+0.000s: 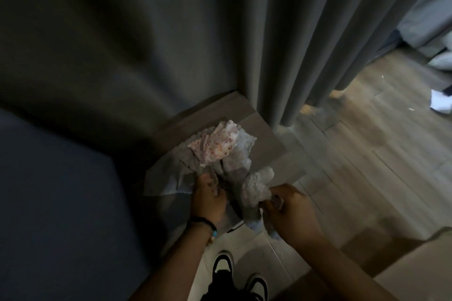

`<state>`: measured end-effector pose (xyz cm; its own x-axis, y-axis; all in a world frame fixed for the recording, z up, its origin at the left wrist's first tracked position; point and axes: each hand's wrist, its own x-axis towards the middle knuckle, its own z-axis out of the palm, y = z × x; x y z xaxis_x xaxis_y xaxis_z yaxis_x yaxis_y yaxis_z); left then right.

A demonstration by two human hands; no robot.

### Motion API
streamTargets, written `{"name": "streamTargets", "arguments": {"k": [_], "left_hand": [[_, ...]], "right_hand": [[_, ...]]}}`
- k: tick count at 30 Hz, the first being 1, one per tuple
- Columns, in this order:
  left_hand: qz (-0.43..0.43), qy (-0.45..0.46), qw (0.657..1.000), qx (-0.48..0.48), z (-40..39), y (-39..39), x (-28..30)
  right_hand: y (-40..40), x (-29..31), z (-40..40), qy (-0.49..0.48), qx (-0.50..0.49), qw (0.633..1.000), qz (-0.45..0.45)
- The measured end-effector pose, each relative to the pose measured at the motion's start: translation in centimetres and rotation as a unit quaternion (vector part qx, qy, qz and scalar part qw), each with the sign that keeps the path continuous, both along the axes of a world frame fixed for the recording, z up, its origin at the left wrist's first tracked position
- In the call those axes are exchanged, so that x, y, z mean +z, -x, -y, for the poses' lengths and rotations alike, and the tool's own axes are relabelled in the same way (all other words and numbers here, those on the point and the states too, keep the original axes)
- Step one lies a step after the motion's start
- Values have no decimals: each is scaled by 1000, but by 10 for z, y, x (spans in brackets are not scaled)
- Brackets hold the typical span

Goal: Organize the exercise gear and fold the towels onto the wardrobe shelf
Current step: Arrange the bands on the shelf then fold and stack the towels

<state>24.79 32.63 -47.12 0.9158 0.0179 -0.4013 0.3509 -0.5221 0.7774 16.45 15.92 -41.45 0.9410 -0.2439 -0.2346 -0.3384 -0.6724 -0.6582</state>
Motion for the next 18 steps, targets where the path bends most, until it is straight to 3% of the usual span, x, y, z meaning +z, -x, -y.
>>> {"name": "streamTargets", "arguments": {"k": [3, 6, 9, 13, 18], "left_hand": [[-32, -98, 994, -31, 10, -15, -34], [-80, -266, 958, -66, 9, -28, -55], [-45, -345, 932, -106, 2, -36, -58], [18, -329, 942, -70, -9, -38, -47], [86, -192, 976, 45, -15, -36, -1]], "right_hand": [[2, -8, 7, 8, -12, 1000, -12], [2, -15, 14, 10, -18, 1000, -19], [6, -19, 20, 7, -25, 999, -30], [10, -11, 21, 3, -18, 999, -45], [3, 20, 17, -2, 17, 1000, -16]]}}
